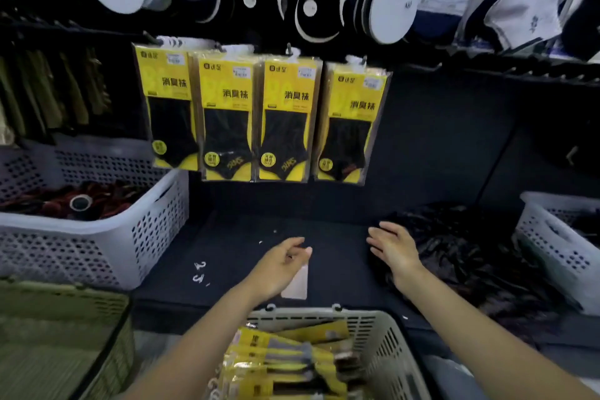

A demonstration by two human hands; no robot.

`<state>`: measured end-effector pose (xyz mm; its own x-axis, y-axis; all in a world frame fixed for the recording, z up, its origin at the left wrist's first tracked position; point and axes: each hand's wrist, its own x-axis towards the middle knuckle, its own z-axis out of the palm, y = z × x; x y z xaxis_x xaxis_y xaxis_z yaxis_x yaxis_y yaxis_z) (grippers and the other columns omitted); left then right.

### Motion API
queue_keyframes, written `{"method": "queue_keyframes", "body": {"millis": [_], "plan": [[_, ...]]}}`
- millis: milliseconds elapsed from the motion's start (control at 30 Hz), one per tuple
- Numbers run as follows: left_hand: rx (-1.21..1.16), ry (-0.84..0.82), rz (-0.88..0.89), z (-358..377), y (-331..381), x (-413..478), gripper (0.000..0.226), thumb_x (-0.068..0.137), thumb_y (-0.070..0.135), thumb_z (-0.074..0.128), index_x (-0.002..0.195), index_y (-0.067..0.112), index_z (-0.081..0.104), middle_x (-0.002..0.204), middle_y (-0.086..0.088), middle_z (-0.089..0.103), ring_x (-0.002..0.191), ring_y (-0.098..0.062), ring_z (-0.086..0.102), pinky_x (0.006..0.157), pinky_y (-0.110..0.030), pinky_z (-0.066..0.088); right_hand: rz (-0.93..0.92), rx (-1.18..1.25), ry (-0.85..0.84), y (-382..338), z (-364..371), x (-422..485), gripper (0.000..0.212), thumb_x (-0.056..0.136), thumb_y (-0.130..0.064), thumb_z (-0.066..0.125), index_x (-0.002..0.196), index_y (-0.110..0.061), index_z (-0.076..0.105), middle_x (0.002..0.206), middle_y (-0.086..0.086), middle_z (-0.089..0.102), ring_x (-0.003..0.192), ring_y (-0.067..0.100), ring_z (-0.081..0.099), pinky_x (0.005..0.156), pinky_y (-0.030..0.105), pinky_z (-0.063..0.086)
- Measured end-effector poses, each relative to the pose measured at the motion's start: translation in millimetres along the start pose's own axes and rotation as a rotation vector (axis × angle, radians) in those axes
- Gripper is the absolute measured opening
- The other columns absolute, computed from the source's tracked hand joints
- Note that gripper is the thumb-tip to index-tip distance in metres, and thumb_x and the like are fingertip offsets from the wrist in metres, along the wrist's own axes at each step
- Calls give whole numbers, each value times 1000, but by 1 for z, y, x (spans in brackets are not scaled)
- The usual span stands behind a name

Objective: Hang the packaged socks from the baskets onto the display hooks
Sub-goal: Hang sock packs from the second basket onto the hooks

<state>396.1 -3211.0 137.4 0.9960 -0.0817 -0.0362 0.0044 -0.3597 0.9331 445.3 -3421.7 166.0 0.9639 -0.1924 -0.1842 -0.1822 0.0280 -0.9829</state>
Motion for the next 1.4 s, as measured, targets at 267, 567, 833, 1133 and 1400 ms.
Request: {"method": "queue_keyframes", "body": {"millis": [267,567,833,1133,1400], "plan": [[238,-185,-196,-7,-103,-84,38,94,34,53,129,20,51,119,6,58,111,-10,56,91,-17,44,255,-385,-416,147,-34,-63,5,88,-4,63,86,-7,65,90,8,64,76,15,59,61,17,47],[285,-501,-484,32,-162,-154,67,83,54,55,138,17,44,136,4,49,121,-8,48,97,-16,38,229,-953,-974,218,-52,-89,52,79,-37,75,123,-15,59,121,-4,59,106,4,52,82,2,38],[279,-381,-410,54,-187,-166,50,84,16,70,131,13,53,132,-3,55,116,-6,50,79,0,40,96,-1131,-951,231,-46,-83,57,79,-44,73,126,-18,56,126,0,59,115,14,55,97,25,43],[386,-143,-325,66,-210,-164,26,82,19,72,107,22,69,121,10,64,72,5,53,79,-12,47,-39,-1429,-1068,244,-29,-90,76,74,-51,74,137,-20,44,140,2,50,125,24,48,96,33,42],[273,134,-247,63,-185,-155,54,76,29,77,124,32,53,125,10,54,108,-5,51,97,-29,47,16,-1255,-957,229,-27,-75,65,81,-35,72,139,-22,45,141,2,49,126,23,49,103,38,42]]}}
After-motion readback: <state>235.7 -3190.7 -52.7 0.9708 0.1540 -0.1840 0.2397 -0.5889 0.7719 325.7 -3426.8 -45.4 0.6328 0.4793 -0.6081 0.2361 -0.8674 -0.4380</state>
